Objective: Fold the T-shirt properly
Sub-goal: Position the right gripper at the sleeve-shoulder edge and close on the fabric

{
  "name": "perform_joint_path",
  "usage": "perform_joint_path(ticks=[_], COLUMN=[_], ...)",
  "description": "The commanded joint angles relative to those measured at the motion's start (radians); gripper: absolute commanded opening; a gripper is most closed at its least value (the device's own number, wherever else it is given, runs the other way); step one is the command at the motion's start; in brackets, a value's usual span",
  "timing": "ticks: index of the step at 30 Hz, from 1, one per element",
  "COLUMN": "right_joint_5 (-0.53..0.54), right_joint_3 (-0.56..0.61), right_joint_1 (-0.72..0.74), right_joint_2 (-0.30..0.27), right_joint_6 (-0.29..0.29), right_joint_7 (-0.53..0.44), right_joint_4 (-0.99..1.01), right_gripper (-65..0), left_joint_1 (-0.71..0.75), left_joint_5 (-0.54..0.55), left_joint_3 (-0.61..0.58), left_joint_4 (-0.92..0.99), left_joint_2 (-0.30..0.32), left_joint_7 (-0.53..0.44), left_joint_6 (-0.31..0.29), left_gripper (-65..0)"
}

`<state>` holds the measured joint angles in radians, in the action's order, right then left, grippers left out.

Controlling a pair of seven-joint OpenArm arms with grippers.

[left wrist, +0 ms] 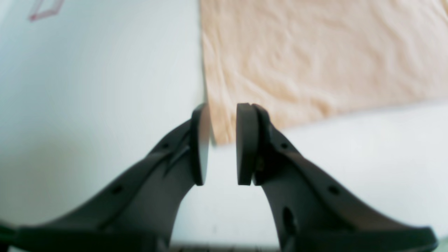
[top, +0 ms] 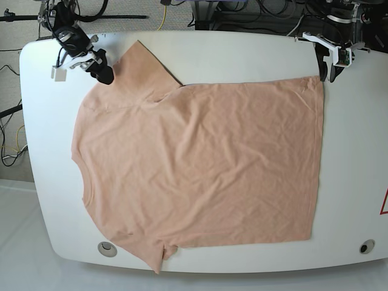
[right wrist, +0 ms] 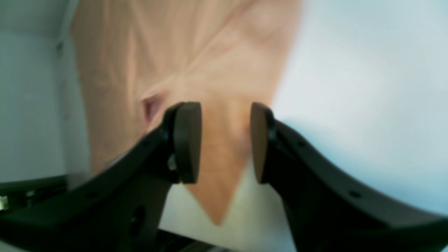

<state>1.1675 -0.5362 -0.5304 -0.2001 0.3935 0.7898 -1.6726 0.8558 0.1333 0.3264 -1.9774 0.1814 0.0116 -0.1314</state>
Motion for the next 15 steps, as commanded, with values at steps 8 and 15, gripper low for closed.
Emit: perform_joint_path(ticks=[8,15], right_joint_5=[-0.011,-0.012], right_joint_3=[-0.046,-0.044], right_joint_1=[-0.014,-0.007], right_joint_2=[0.014,0.013], right_joint_6=[0.005,0.010], right_joint_7=[-0.021,-0.019], right_joint_4=[-0.109,-0.103], right_gripper=[-38.0,-37.7], left_joint_1=[0.000,-0.004], left_joint_5=[0.031,0.022], left_joint_3=[0.007,0.004], left_joint_4=[-0.010,-0.007], left_joint_2=[0.052,0.059], left_joint_7=[-0.021,-0.025], left_joint_6=[-0.001,0.000], left_gripper=[-52.7,-52.3])
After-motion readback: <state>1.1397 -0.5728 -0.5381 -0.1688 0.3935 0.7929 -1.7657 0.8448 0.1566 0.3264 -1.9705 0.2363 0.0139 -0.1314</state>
